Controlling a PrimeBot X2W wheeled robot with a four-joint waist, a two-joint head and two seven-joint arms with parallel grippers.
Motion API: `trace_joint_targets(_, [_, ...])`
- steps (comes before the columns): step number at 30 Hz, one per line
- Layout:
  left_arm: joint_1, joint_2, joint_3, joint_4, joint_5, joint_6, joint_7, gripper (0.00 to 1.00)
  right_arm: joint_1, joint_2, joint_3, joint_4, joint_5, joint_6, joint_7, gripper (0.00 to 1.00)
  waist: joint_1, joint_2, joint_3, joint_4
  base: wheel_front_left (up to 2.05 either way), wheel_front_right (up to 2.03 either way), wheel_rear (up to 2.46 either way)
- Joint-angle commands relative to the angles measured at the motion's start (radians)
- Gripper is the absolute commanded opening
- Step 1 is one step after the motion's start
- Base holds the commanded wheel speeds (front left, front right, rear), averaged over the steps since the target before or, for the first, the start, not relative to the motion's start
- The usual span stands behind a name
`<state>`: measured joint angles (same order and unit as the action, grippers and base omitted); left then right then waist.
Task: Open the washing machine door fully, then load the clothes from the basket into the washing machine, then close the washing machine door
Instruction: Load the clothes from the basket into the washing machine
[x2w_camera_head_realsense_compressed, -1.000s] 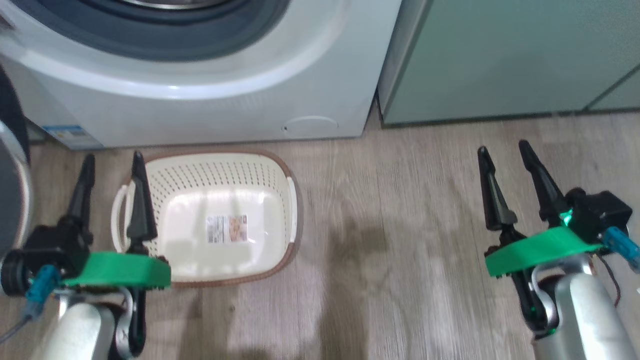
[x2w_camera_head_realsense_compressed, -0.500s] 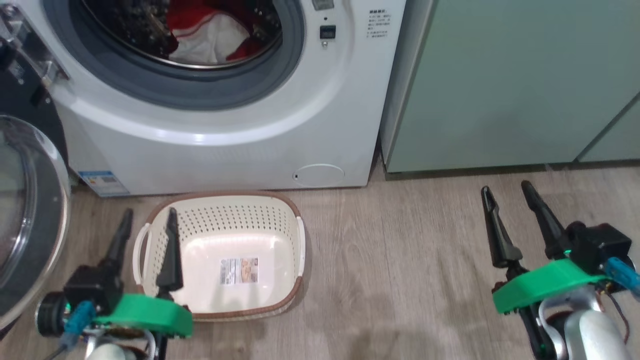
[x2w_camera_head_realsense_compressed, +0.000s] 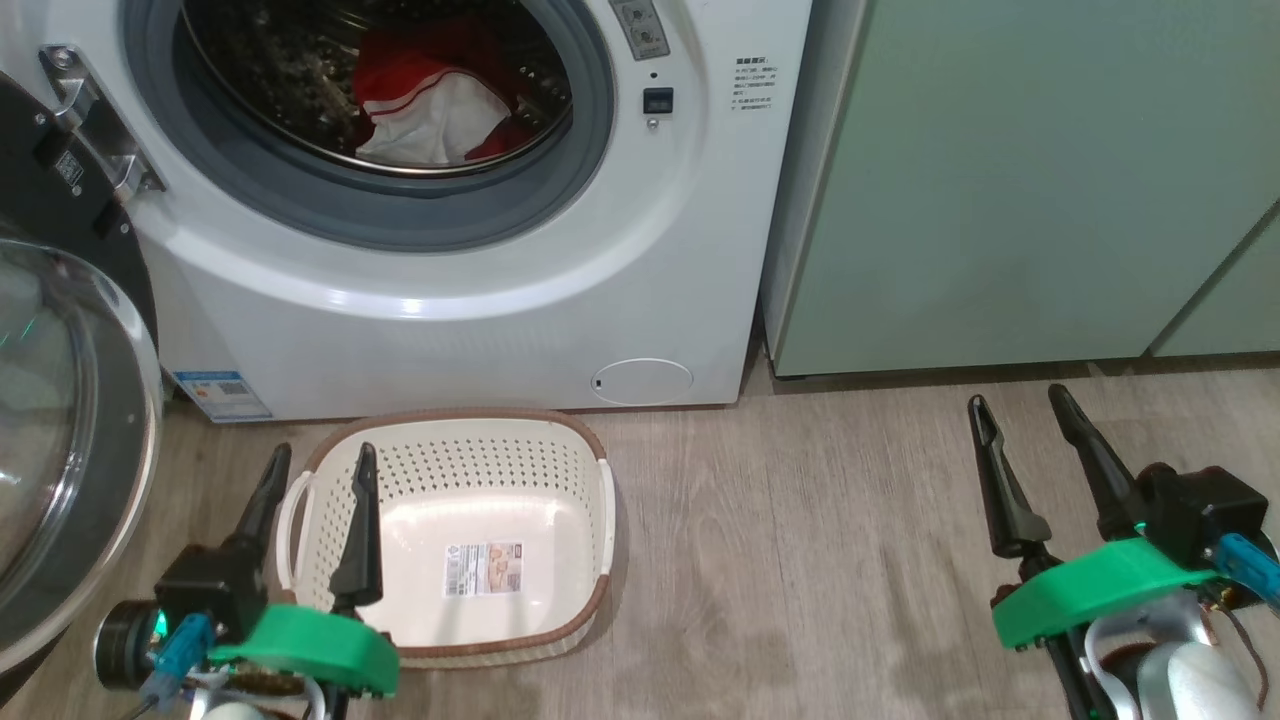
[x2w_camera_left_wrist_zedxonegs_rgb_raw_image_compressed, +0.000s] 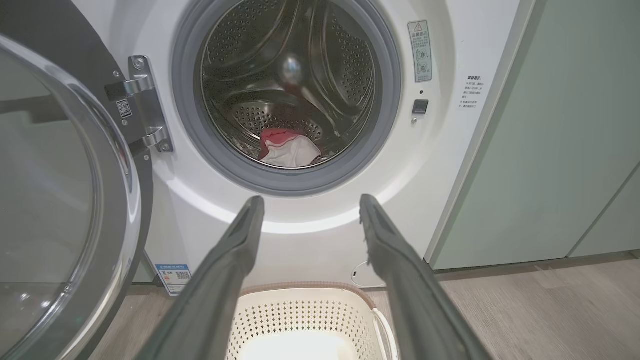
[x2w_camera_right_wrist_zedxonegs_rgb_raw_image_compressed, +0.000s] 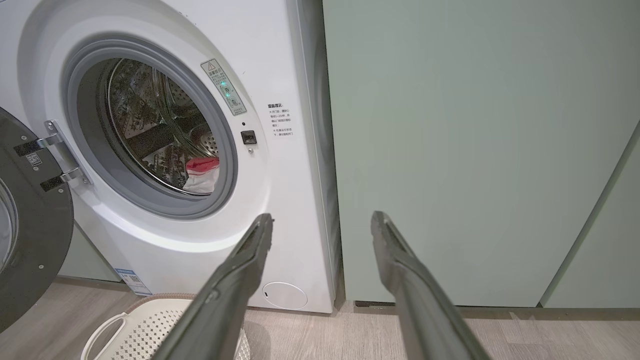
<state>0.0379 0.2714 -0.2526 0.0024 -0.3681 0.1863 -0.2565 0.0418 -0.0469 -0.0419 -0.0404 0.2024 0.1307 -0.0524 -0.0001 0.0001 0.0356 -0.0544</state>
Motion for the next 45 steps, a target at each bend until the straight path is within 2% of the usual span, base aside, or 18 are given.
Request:
trace_joint_targets(1, [-0.039, 0.013, 0.037, -0.025, 0.013, -0.005, -0.005, 1.00, -0.013, -0.003, 0.018, -0.038, -0.003, 0.000, 0.003, 1.00, 0.0001, -0.0001, 0.000, 0.001, 0.00, 0.00, 0.00])
trace_joint_targets(45, [-0.039, 0.016, 0.031, -0.026, -0.021, 0.012, 0.002, 1.00, -0.011, -0.003, 0.017, -0.033, 0.011, 0.000, -0.007, 1.00, 0.0001, -0.0001, -0.007, 0.005, 0.00, 0.00, 0.00])
